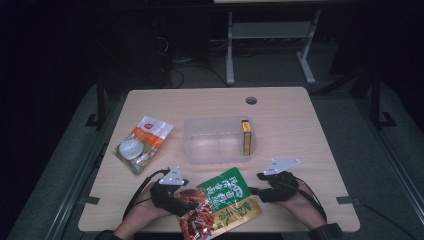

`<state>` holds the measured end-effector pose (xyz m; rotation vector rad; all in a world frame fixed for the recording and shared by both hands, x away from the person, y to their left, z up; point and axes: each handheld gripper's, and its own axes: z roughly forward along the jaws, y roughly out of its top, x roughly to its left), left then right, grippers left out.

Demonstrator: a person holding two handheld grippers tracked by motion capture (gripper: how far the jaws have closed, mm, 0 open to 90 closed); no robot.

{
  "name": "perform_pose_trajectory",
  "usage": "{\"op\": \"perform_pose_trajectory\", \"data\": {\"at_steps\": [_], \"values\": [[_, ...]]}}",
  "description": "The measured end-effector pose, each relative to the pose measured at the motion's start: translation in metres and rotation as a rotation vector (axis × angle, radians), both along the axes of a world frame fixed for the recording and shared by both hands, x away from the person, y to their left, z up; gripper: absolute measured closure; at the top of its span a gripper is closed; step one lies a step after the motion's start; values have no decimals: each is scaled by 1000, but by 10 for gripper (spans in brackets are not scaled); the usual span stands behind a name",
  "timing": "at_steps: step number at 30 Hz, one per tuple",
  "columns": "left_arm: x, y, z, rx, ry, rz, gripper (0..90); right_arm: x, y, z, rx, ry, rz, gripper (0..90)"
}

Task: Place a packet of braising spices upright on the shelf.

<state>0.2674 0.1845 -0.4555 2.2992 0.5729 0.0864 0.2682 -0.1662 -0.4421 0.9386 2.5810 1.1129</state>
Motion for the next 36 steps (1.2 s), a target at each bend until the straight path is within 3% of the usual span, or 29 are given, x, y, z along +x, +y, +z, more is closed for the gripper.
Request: {"op": "perform_pose_trajectory", "data": {"at_steps": [3,9,13,23,27,36], "values": [[-1,-9,-5,2,11,3,126,-8,0,0,-2,-4,6,339],[-3,-20,-11,35,-5,-1,113,-14,2,-2,-20,-13,19,314],[-2,-22,-13,20,5,-3,109,-12,3,-3,-13,-11,18,314],[-1,-20,-15,10,-22,-3,115,-11,0,-3,-18,-31,5,316],[-3,-19,-14,17,-35,-4,181,-11,0,-2,-19,-37,5,318],[-9,-24,-10,54,-68,-22,482,-11,-2,-1,-19,-42,5,325]]}}
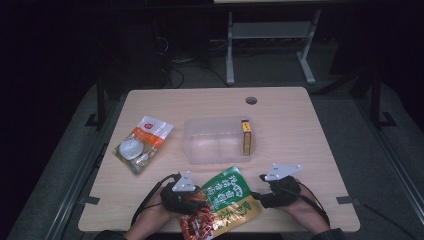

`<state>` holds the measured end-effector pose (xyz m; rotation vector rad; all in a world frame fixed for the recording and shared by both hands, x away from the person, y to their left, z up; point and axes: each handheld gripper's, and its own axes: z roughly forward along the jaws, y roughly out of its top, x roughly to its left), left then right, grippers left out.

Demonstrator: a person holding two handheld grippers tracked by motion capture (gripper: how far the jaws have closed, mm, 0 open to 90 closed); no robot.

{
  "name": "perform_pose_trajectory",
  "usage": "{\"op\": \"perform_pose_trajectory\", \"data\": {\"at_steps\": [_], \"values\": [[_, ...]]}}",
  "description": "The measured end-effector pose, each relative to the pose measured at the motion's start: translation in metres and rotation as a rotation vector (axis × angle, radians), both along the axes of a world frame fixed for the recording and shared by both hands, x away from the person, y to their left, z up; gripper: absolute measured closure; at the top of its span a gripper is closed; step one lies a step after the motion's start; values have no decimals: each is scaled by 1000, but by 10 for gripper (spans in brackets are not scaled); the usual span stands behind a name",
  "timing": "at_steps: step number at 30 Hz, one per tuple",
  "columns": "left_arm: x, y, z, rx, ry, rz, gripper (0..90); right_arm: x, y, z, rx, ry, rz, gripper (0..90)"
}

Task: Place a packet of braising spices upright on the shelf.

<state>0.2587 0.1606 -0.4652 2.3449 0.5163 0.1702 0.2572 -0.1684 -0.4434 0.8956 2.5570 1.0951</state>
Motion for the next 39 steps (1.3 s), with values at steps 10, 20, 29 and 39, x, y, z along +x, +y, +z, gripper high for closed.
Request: {"op": "perform_pose_trajectory", "data": {"at_steps": [10,20,29,39], "values": [[-1,-5,2,7,-1,-8,760,1,0,2,5,-1,-6,325],[3,-4,6,6,36,2,874,2,-2,2,14,-7,-20,323],[6,3,13,-42,76,20,894,3,-4,3,26,-13,-27,314],[12,26,29,-141,79,77,897,3,-6,5,62,-22,-38,290]]}}
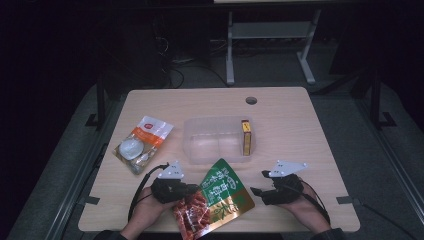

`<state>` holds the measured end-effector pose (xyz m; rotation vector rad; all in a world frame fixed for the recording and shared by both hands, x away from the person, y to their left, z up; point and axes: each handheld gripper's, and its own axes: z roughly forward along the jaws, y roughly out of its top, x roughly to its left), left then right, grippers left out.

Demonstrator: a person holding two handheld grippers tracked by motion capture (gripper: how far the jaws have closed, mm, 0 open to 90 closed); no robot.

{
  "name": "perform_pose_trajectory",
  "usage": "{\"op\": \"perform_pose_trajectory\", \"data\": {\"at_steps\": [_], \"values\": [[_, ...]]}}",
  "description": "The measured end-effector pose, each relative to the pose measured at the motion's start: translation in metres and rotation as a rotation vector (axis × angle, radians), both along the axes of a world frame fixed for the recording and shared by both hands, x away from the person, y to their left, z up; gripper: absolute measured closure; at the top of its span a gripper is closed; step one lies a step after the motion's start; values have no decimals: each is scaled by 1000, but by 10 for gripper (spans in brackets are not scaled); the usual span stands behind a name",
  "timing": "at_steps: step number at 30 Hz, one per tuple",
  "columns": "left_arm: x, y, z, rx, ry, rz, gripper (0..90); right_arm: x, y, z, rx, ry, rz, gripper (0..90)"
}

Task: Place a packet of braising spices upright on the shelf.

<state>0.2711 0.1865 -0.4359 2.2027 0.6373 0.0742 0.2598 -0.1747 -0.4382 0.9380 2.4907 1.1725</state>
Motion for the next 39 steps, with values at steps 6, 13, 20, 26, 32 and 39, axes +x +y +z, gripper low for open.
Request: {"op": "perform_pose_trajectory", "data": {"at_steps": [6,13,20,26,32,39], "values": [[5,13,8,-43,-15,41,899,0,0,1,16,2,1,288],[7,27,21,-114,-43,98,900,0,1,1,33,19,29,283],[11,35,33,-160,-67,116,900,-2,13,1,91,32,115,267],[14,35,40,-173,-82,118,900,3,34,7,179,20,169,262],[17,34,46,-193,-92,126,900,15,55,8,235,30,196,290],[17,30,51,-215,-101,118,900,26,73,6,293,36,211,408]]}}
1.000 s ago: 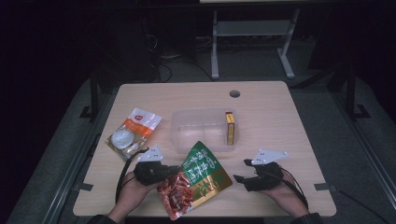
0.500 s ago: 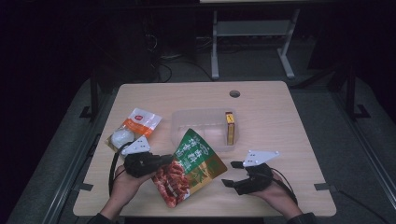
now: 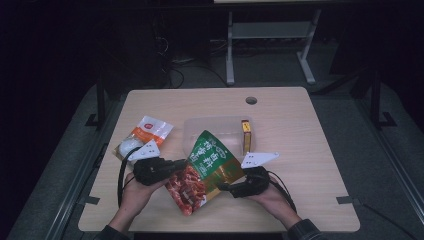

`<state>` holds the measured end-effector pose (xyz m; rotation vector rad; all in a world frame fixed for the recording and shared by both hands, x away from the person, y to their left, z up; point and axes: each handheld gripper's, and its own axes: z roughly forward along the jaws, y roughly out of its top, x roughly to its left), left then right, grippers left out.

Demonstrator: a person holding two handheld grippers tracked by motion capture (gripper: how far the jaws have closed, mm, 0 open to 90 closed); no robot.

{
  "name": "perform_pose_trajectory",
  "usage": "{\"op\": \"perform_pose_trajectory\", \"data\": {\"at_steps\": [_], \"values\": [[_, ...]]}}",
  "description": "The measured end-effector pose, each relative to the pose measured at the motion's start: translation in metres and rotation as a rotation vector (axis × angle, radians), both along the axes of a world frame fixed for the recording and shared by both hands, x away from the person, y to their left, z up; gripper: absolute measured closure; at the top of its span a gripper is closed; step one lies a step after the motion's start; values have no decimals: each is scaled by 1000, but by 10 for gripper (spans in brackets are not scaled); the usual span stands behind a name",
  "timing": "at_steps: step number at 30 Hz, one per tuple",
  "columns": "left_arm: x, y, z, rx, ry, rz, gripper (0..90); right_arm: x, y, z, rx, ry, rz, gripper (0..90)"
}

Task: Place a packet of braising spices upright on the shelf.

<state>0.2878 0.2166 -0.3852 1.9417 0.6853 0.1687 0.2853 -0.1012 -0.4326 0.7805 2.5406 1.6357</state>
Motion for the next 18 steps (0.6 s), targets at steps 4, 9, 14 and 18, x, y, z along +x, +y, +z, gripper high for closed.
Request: {"op": "perform_pose_trajectory", "data": {"at_steps": [4,9,14,18], "values": [[-1,-1,-1,2,0,-3,900,1,3,1,17,0,20,567],[0,0,-2,-9,0,0,900,2,0,2,35,16,23,703],[0,0,-4,-14,6,-6,899,4,-3,3,51,39,29,816],[-2,-3,-6,-19,4,-13,898,4,-6,7,54,35,28,886]]}}
